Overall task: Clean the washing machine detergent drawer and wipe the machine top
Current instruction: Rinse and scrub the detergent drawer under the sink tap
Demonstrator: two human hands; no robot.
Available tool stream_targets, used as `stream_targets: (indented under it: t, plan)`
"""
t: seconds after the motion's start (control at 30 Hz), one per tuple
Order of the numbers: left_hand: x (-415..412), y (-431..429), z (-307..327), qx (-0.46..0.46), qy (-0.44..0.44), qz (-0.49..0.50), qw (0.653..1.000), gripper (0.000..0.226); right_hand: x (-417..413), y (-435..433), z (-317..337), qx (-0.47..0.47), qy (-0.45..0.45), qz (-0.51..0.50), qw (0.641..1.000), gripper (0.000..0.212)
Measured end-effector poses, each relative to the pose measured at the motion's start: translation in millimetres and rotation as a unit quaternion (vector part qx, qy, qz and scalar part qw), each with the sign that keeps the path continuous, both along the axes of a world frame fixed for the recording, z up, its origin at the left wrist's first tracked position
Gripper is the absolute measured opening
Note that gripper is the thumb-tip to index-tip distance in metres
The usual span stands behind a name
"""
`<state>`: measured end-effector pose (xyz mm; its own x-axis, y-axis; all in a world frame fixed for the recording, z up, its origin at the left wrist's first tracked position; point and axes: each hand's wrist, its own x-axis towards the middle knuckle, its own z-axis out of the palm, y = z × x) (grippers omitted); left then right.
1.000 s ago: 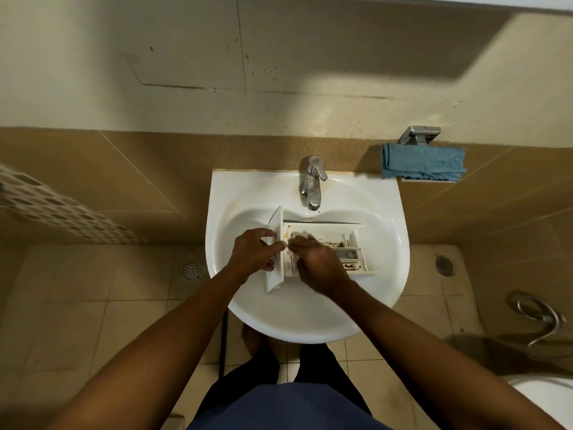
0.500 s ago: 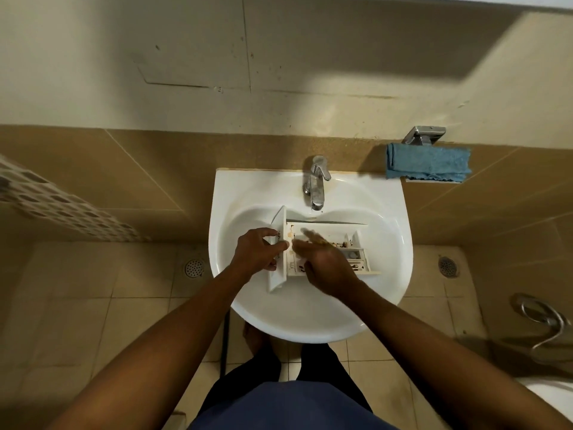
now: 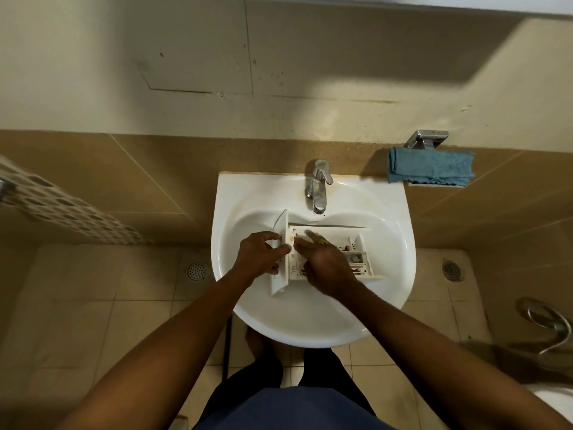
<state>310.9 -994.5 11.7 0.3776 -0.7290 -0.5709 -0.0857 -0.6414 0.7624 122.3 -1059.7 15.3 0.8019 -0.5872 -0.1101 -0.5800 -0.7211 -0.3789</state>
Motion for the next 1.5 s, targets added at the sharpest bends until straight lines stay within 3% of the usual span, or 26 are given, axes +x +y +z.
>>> stream_targets:
  t: [0.17,0.3,0.53,0.73,0.97,1.2,1.37,1.5]
  plan:
    - [-1,-1,1,0.003,-0.002,0.000,1.000,0.054,10,-3,-1,-0.006,0.029,-0.005,1.000,0.051]
    - [0,-1,-1,-0.001,-0.011,-0.004,1.000,0.055,-23,43,17,0.020,-0.018,0.004,1.000,0.043]
    - [-2,1,7,0.005,-0.003,0.007,1.000,0.048,21,-9,-8,-0.014,-0.007,0.035,0.999,0.061]
    - [-3,0,7,-0.007,-0.016,-0.012,1.000,0.051,-21,38,-3,-0.005,-0.046,0.005,0.999,0.057]
    - [-5,1,9,0.002,-0.018,0.000,1.000,0.051,18,-8,-15,0.015,0.038,-0.016,0.999,0.075]
    - [-7,1,10,-0.003,-0.017,0.002,1.000,0.050,5,11,-14,-0.067,0.009,0.008,0.998,0.064]
    - [-8,0,9,0.000,-0.011,0.020,1.000,0.045,29,-10,-18,-0.046,0.059,-0.010,0.997,0.065]
    - [-7,-1,6,0.003,-0.023,0.006,1.000,0.046,13,2,-13,-0.059,0.004,-0.018,0.998,0.060]
